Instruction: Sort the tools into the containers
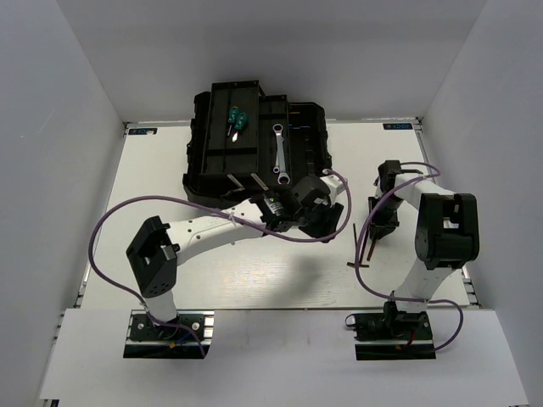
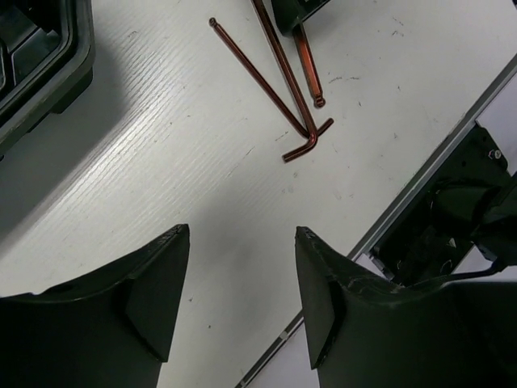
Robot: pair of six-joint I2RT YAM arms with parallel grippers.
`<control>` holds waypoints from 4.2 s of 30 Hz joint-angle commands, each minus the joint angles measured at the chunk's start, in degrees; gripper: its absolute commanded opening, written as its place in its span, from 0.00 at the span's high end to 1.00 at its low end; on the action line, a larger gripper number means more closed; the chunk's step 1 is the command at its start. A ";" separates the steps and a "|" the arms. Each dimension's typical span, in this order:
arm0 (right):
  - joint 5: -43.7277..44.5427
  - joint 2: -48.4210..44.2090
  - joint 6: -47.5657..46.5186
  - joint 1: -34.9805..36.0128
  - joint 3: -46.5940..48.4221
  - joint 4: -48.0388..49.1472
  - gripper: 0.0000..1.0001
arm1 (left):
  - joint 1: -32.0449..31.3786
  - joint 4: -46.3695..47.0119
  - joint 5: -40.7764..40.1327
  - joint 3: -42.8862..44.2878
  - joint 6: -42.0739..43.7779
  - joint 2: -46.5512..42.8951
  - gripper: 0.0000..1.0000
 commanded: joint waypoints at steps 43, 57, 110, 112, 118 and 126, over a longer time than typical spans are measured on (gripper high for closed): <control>-33.34 21.77 4.99 11.03 60.08 1.32 0.60 | -2.09 4.14 -16.45 -13.16 -7.67 -17.69 0.29; -10.85 6.49 -1.25 5.59 46.95 -6.49 1.00 | -3.15 6.16 -6.79 4.07 1.12 1.98 0.73; -23.22 -12.16 -0.99 -26.59 5.15 -8.97 0.93 | -9.48 -23.36 -16.09 38.02 2.01 46.84 0.72; -23.75 -12.33 -0.90 -26.50 5.15 -9.05 0.93 | -9.48 -23.37 -16.62 37.48 2.00 46.13 0.80; -24.80 -12.68 -1.87 -26.59 4.89 -9.76 0.85 | -8.95 -20.73 -12.32 46.24 2.62 44.82 0.98; -30.95 -15.49 -5.47 -26.85 2.69 -10.37 0.65 | -6.58 -15.48 -8.71 49.27 -1.86 36.57 1.00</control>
